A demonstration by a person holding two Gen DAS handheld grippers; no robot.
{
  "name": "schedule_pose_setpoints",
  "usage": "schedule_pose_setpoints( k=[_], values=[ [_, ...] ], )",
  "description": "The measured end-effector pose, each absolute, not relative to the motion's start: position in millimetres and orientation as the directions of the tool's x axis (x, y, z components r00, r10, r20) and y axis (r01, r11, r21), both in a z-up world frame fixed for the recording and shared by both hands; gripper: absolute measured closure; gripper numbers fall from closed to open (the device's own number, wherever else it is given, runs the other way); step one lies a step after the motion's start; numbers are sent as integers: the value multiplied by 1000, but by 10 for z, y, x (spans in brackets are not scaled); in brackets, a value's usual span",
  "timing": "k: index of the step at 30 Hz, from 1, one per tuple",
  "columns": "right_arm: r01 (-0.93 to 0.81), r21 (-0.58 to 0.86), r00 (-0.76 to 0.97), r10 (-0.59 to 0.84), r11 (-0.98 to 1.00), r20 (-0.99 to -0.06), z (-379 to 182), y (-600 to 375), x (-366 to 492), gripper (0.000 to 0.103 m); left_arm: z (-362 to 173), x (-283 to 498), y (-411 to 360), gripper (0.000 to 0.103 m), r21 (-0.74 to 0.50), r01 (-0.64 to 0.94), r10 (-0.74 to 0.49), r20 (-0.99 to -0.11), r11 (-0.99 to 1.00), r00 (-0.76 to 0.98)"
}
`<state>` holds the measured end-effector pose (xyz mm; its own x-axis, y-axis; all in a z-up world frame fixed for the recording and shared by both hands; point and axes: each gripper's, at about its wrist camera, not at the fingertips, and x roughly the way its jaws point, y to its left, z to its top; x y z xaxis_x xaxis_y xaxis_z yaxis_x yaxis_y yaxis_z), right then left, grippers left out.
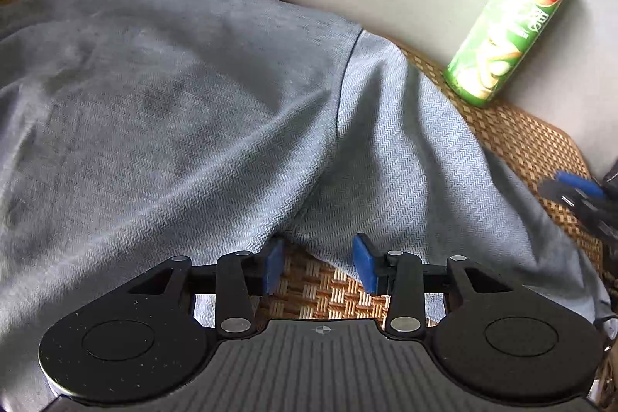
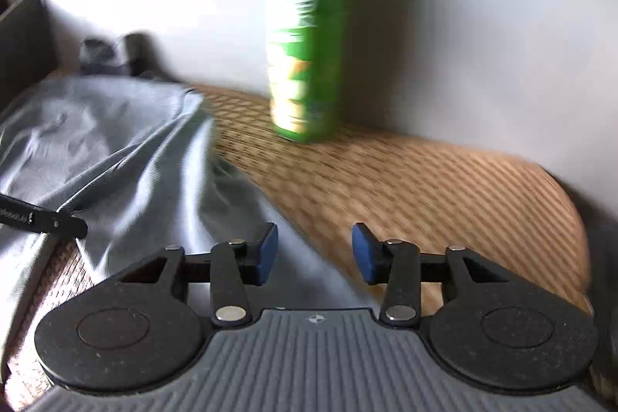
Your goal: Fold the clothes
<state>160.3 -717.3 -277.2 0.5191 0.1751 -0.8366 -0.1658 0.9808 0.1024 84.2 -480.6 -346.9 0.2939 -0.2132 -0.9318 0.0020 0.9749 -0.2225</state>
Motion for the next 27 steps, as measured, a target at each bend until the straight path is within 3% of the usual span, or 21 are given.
schedule_pose_setpoints(
  k=[4, 5, 6, 7, 13, 14, 15, 16, 17, 19, 21, 23, 27],
  values=[
    [-223, 145, 482, 238, 964, -843, -2987, -6899, 1869, 57, -3491, 807, -4780, 54, -212, 28, -210, -927, 977, 310],
    [-237, 157, 464, 254, 959, -849, -3018, -6858, 1895, 61, -3494, 801, -4767, 72, -203, 26, -201, -927, 979, 317],
    [-251, 170, 445, 269, 953, -854, -3049, -6816, 1922, 69, -3494, 795, -4753, 93, -193, 24, -190, -927, 981, 324],
    [-241, 174, 442, 267, 955, -856, -3066, -6808, 1940, 103, -3490, 790, -4726, 101, -205, 16, -199, -923, 979, 329],
    [40, 110, 503, 75, 993, -861, -3104, -7062, 1956, 102, -3562, 768, -4836, 103, -199, 65, -209, -929, 978, 304],
    [35, 84, 484, 57, 996, -873, -3135, -7034, 1947, 101, -3568, 749, -4872, 101, -182, 84, -200, -929, 980, 311],
    [17, 58, 483, 43, 998, -875, -3136, -6983, 1928, 101, -3546, 730, -4888, 84, -187, 107, -211, -928, 977, 306],
    [8, 33, 493, 25, 999, -870, -3104, -6934, 1902, 93, -3518, 712, -4898, 78, -198, 131, -229, -928, 971, 294],
    [11, 9, 509, 3, 1000, -861, -3054, -6896, 1867, 73, -3475, 663, -4876, 72, -224, 150, -258, -925, 963, 279],
    [56, -26, 560, -53, 998, -826, -2879, -6847, 1746, 54, -3325, 511, -4794, 67, -263, 185, -307, -911, 947, 274],
    [76, -36, 627, -76, 996, -776, -2650, -6763, 1546, 54, -3126, 305, -4647, 58, -256, 210, -312, -900, 943, 305],
    [39, 21, 647, -10, 999, -763, -2454, -6620, 1306, 53, -2926, 95, -4444, 49, -228, 217, -293, -889, 949, 351],
    [-66, 114, 659, 129, 991, -740, -2168, -6213, 901, 48, -2621, -150, -3853, 47, -119, 120, -161, -882, 986, 442]
  ],
)
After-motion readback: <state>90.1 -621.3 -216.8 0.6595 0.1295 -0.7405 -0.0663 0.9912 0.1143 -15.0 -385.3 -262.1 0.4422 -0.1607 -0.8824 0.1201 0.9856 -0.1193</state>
